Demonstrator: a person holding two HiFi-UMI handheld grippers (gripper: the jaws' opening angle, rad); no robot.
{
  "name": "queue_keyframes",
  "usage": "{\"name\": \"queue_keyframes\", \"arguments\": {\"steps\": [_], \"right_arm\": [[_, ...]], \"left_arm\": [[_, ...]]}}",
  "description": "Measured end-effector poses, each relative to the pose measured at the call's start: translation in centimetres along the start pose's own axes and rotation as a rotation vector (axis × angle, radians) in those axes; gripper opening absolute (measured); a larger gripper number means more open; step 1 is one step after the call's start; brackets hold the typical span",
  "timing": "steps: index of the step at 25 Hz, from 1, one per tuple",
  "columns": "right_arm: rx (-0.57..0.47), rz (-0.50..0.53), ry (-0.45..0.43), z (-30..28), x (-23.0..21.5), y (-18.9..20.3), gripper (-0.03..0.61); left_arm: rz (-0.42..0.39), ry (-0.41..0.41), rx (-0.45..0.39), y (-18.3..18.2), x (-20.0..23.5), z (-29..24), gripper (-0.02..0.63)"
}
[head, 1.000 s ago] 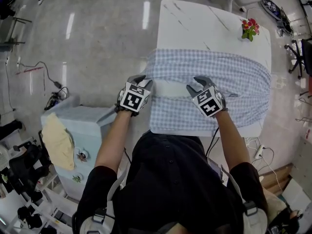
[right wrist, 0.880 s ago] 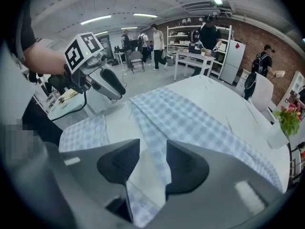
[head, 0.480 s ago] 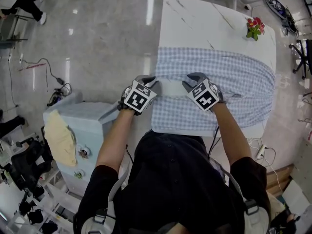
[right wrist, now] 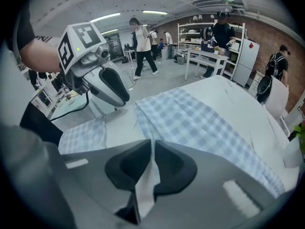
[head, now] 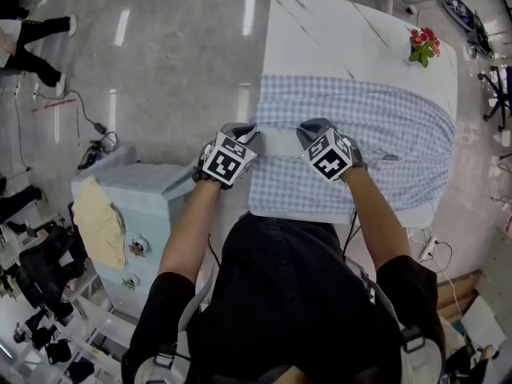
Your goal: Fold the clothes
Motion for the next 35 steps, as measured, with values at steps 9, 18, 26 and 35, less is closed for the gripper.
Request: {"name": "queue_keyframes", "arguments": {"steps": [9,18,26,35], "right_arm": [[-0.030,0.100,0.032,1.2,2.1,0.0,0.009],[-0.074,0.188,0.031,2.5,3.9,0.3,0.009],[-0.061,0.213,-0.013,2.2,5.2,0.7,0.011],[-0.038,0.221,-0.007,2.0,5.7,1.1,0.011]], "left_arm": [[-0.118,0.002,0.029,0.1,-0.4,-0.8,0.098],[-0.181,0.026,0.077,0.1,-0.2,-1.5,0.118],[-0.158,0.082,0.115,0.1,0.2,-1.3,0.029],[-0.153,0.118,0.177,1.7,-0.5,-0.4,0.009]]}}
Point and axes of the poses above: the fingertips, and each gripper's own axes: z backward along the fingers, x to its left, y out of its underside, the point moved 7 cm from there along z, backward along the fingers, and after that the axes turned 13 degrees about z, right-handed, at the moved point
